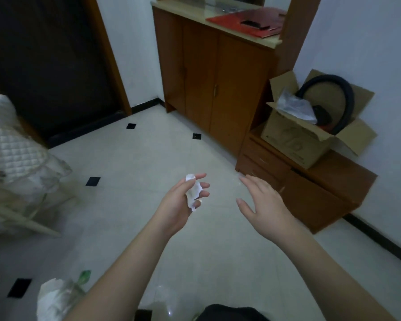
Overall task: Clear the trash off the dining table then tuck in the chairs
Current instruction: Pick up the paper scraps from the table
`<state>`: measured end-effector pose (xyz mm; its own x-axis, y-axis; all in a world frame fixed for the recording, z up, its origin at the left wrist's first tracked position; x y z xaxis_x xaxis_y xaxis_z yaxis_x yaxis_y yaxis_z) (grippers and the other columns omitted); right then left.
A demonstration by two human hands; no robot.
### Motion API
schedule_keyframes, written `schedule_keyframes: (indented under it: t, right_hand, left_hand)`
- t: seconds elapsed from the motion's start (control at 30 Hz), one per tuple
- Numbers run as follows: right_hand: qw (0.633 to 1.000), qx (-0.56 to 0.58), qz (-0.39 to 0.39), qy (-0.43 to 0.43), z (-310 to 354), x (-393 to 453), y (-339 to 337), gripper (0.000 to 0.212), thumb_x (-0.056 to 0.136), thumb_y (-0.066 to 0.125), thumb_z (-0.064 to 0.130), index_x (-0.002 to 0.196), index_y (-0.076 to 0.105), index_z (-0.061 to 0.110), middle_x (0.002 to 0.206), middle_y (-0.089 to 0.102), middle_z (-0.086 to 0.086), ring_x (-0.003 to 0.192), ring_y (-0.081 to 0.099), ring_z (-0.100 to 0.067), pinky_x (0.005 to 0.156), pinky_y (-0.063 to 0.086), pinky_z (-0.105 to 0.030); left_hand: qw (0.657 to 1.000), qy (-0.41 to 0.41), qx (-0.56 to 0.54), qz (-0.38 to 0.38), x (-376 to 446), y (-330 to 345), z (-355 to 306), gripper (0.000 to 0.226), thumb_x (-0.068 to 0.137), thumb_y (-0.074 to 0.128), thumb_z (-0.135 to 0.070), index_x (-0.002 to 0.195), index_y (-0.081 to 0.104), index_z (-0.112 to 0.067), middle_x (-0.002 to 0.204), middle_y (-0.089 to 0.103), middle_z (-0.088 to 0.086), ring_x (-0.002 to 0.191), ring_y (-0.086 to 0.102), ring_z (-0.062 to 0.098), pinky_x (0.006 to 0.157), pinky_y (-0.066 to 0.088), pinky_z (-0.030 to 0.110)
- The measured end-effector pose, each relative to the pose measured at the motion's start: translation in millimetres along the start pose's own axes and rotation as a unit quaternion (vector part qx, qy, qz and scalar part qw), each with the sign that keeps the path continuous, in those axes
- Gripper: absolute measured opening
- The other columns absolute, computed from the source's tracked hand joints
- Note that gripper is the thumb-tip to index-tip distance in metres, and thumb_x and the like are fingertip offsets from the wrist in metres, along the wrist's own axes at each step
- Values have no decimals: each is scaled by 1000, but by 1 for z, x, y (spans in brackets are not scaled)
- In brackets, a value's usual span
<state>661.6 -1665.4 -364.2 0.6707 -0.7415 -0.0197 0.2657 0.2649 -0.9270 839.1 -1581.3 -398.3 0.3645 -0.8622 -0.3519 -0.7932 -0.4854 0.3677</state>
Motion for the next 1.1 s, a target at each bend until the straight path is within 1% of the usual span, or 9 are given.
schedule_keyframes:
  t: [0.1, 0.23, 0.33, 0.43, 0.53, 0.6, 0.8, 0.97, 1.1]
  right_hand:
    - [999, -5, 5, -35, 7, 41, 11, 75, 84, 17, 62, 149, 28, 27, 154, 31, 3, 141, 26, -16, 115, 26, -41]
    - [996, -31, 26, -78, 20, 99, 23, 78, 81, 7, 62, 149, 27, 29, 157, 23, 3, 145, 16, -18, 116, 11, -37]
    - [992, -39, 35, -115, 26, 151, 31, 81, 81, 3, 69, 150, 27, 31, 159, 21, 2, 146, 11, -20, 117, 9, -40]
    - [987, -23, 58, -147, 41, 197, 33, 94, 72, -18, 79, 150, 15, 39, 161, 9, 8, 147, -1, -18, 119, 6, -44]
    - [978, -19, 88, -190, 60, 238, 29, 71, 87, 0, 69, 151, 11, 40, 161, 5, 9, 147, -4, -16, 118, 1, -42]
    - [968, -29, 112, -221, 75, 263, 37, 62, 94, 11, 64, 151, 11, 39, 161, 6, 8, 147, -3, -17, 117, 2, -41]
    - [931, -10, 166, -324, 159, 302, 82, 85, 74, -5, 72, 151, 14, 39, 161, 8, 9, 147, -2, -15, 118, 3, -39]
    - [889, -22, 196, -413, 247, 313, 122, 87, 73, -4, 72, 151, 15, 38, 161, 7, 8, 147, -3, -16, 117, 2, -38]
    - [853, -21, 205, -480, 326, 321, 142, 83, 76, 0, 72, 150, 17, 39, 161, 8, 7, 147, 0, -16, 116, 3, -35]
  left_hand:
    - [999, 17, -12, -35, 20, -21, -12, 29, 101, 41, -22, 116, 62, -8, 87, 58, 7, 70, 57, 14, 58, 32, 26]
    - [996, 26, -18, -85, 53, -51, -24, 31, 101, 41, -25, 116, 61, -7, 81, 52, 5, 69, 54, 14, 58, 34, 25]
    - [990, 21, -25, -136, 80, -70, -37, 34, 101, 40, -29, 113, 65, -8, 83, 54, 5, 73, 54, 16, 61, 35, 26]
    - [983, 36, -32, -176, 103, -86, -60, 35, 101, 39, -31, 113, 65, -10, 86, 55, 5, 74, 54, 16, 63, 34, 27]
    - [977, 48, -18, -208, 114, -99, -86, 34, 101, 38, -32, 112, 65, -14, 88, 57, 4, 77, 56, 16, 67, 37, 27]
    - [971, 65, -14, -228, 114, -111, -103, 32, 100, 40, -33, 112, 65, -17, 88, 59, 2, 79, 58, 15, 69, 39, 27]
    - [934, 111, -60, -333, 77, -172, -131, 32, 102, 35, -27, 111, 63, -13, 86, 59, 5, 74, 59, 17, 67, 39, 29]
    - [882, 143, -139, -428, 34, -246, -133, 33, 102, 35, -27, 98, 64, -12, 84, 58, 8, 71, 57, 19, 64, 39, 29]
    - [842, 171, -219, -463, 1, -298, -139, 31, 99, 38, -26, 99, 62, -8, 84, 57, 10, 70, 55, 21, 64, 37, 30]
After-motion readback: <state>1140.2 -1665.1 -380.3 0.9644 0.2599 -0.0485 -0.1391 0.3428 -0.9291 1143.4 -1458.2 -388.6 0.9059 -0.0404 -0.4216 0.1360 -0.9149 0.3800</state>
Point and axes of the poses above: each hand's wrist, its own x-axis towards the middle knuckle, its own y-axis out of the palm, z = x × y, the point moved 6 cm from there along x, towards the middle knuckle
